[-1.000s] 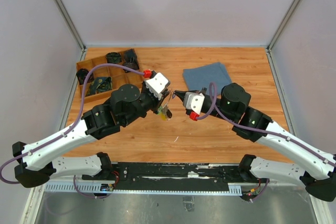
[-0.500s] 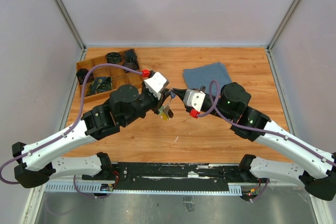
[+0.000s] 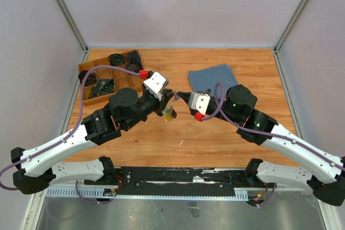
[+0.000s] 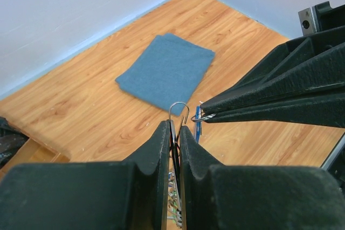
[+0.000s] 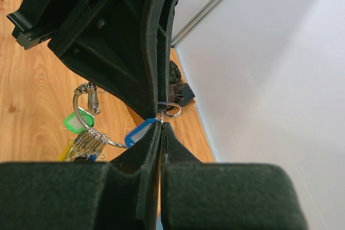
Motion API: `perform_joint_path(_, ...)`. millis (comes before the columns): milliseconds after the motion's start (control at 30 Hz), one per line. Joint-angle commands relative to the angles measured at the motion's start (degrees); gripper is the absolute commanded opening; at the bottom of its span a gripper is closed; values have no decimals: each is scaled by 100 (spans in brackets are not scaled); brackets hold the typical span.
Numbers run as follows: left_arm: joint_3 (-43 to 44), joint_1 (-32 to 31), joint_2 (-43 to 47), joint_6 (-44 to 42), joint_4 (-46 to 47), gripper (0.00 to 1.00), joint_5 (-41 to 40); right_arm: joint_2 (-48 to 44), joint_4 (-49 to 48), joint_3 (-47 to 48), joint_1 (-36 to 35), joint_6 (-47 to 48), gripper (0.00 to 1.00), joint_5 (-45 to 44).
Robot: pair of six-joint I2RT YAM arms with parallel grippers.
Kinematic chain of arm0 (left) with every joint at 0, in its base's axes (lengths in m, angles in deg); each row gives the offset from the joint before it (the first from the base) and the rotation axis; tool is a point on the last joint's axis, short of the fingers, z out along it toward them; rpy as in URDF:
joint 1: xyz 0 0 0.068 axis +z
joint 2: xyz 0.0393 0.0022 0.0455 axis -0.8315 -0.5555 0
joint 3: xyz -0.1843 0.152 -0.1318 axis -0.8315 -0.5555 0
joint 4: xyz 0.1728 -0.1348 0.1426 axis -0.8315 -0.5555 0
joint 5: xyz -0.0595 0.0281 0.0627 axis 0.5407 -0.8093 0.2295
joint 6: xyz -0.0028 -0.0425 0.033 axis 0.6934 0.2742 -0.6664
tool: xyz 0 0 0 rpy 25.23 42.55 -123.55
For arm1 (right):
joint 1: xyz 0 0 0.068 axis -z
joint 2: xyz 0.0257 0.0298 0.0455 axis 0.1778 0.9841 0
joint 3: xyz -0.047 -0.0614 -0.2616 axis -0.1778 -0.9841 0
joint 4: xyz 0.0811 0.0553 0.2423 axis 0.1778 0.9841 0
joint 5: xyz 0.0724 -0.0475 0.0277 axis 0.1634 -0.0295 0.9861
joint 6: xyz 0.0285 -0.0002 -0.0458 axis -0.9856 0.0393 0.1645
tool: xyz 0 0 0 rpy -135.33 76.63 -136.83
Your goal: Put the keys on the keyring
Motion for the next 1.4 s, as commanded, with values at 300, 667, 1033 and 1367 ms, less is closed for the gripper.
perform_joint_path(300,-55,-42,168,109,414,0,100,6,-336,-85,71,-130,1,65)
perform_joint_path(667,-67,-42,176,144,494,0,222,68,-406,-92,71,-124,1,43)
perform_joint_path(1033,-120,-44,176,239,555,1,450,70,-581,-151,73,-109,1,-156)
perform_joint_path(1367,-145,-42,193,255,591,1,544,88,-881,-232,69,-171,0,-412)
